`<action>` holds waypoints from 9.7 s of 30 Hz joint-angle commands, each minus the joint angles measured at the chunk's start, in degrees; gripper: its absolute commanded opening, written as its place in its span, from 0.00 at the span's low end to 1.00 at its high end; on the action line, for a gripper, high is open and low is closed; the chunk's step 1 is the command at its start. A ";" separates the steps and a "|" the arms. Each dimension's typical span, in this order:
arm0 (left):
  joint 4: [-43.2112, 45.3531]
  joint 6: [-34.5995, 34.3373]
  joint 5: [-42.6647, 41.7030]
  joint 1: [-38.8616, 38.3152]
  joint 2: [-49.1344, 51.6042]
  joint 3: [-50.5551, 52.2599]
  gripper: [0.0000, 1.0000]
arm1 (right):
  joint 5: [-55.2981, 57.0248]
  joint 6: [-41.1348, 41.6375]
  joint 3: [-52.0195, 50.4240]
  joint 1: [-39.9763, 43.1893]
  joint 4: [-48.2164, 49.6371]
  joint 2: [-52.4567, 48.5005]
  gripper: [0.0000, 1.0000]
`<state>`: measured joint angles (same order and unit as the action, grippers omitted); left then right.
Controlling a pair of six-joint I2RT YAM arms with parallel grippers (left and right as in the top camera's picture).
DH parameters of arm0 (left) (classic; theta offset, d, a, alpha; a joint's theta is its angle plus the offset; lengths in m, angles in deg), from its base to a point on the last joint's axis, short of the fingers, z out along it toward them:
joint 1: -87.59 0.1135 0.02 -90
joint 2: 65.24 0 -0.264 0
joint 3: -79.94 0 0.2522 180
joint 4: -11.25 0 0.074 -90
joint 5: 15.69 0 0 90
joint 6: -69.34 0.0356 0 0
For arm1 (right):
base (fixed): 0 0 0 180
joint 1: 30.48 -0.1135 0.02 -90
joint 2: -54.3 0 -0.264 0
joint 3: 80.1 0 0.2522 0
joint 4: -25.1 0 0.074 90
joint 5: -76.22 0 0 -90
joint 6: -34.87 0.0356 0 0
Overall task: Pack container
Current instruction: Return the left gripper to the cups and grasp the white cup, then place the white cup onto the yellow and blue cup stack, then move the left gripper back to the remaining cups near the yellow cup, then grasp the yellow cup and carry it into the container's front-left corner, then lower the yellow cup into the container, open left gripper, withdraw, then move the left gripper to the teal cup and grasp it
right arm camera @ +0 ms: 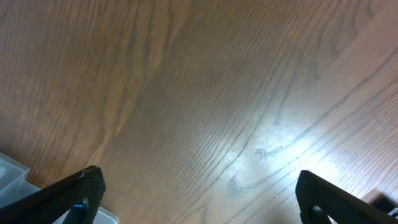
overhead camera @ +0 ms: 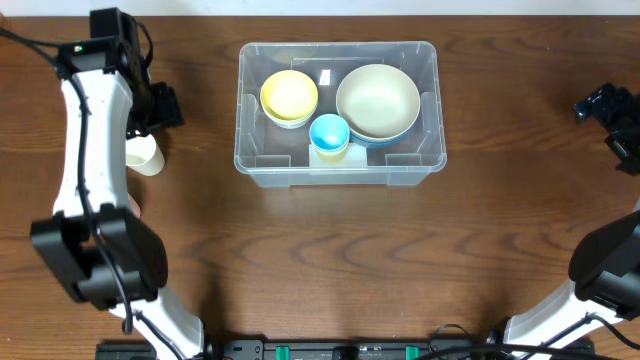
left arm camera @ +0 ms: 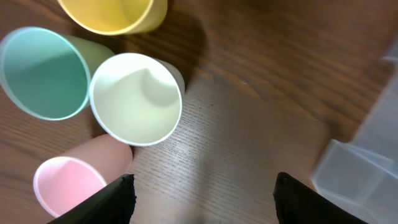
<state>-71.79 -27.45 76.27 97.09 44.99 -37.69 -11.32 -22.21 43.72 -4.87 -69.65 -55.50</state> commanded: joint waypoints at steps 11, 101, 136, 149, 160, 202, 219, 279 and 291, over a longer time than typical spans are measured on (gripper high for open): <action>1.86 -0.59 0.63 2.12 10.91 0.20 0.72 | 0.28 0.90 -0.15 -0.07 0.04 0.28 0.99; 0.13 1.40 12.07 -12.90 -19.52 -2.99 0.72 | 0.28 0.90 -0.15 -0.07 0.04 0.28 0.99; 17.57 8.55 6.01 3.41 14.05 -2.32 0.68 | 0.28 0.92 -0.15 -0.07 0.04 0.28 0.99; 16.31 8.44 6.01 3.41 16.50 -2.32 0.06 | 0.28 0.90 -0.15 -0.07 0.04 0.28 0.99; 9.68 2.80 5.97 1.44 9.46 -4.20 0.06 | 0.28 0.92 -0.15 -0.07 0.02 0.28 0.99; -10.16 9.35 -2.47 -34.45 -6.36 -2.08 0.06 | 0.28 0.90 -0.15 -0.07 0.04 0.28 0.99; -10.05 9.35 -2.43 -34.16 9.97 -2.08 0.06 | 0.28 0.90 -0.15 -0.07 0.04 0.28 0.99; -9.86 -7.98 3.50 9.97 13.49 -16.55 0.62 | 0.28 0.92 -0.15 -0.07 0.04 0.28 0.99; -6.86 -7.08 3.02 10.75 23.32 -16.35 0.59 | 0.28 0.90 -0.15 -0.07 0.04 0.28 0.99</action>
<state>-78.80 -34.59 79.09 107.73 66.74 -54.44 -11.43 -22.21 43.72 -4.87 -69.63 -55.50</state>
